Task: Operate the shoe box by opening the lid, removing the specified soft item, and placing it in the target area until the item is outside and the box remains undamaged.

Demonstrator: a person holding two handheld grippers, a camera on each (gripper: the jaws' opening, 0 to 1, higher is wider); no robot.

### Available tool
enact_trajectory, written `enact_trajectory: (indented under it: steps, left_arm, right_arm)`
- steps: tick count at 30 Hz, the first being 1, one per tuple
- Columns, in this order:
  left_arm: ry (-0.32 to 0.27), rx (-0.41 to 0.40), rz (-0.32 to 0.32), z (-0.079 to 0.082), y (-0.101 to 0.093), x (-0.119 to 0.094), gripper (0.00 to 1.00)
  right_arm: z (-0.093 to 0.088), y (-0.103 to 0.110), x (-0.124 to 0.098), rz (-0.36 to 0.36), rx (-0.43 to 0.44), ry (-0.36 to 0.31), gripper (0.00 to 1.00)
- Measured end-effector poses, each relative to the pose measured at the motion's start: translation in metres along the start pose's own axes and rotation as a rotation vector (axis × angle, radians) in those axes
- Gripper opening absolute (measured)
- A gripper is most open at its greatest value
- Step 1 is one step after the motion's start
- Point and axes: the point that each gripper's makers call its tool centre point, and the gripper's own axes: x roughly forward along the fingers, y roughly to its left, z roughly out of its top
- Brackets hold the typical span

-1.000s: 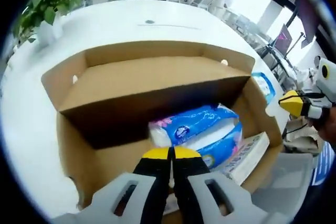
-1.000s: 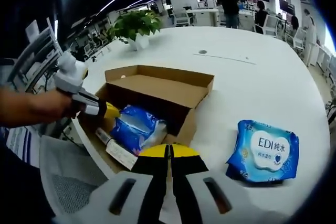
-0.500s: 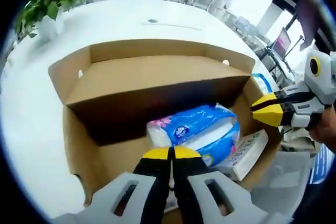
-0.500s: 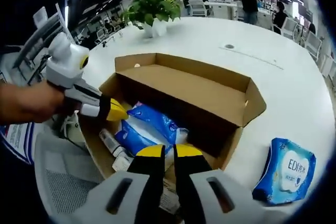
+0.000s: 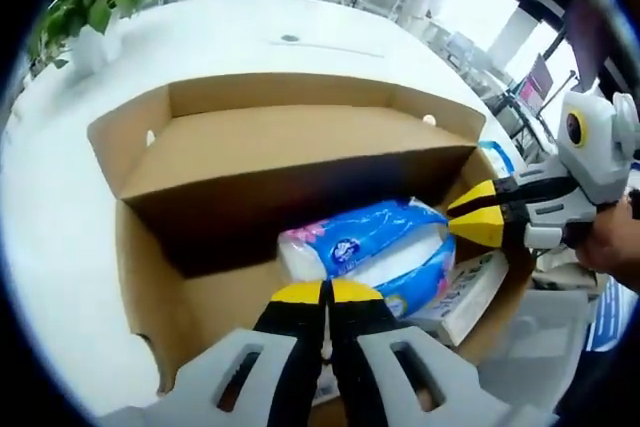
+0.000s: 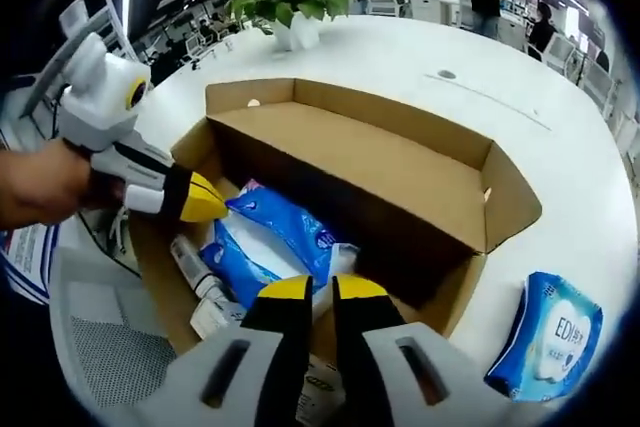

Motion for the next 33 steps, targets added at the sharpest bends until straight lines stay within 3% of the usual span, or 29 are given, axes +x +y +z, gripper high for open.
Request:
enact_trajectory:
  steps: [8,18,24,33]
  left_arm:
    - [0.002,0.005,-0.004,0.001,-0.002,-0.001,0.00]
    - [0.002,0.002,-0.013,0.000,-0.001,0.000,0.00]
    - [-0.001,-0.009,-0.022,0.000,-0.002,-0.001,0.00]
    - [-0.007,-0.018,-0.031,0.001,-0.003,-0.004,0.00]
  right_arm:
    - [-0.010,-0.002,0.009,-0.025,-0.014,0.071,0.09]
    - [-0.015,-0.004,0.017,-0.019,-0.011,0.109,0.06]
    - [-0.015,-0.002,0.016,-0.013,-0.017,0.112,0.00]
    - [-0.013,-0.001,0.016,-0.008,-0.017,0.106,0.00]
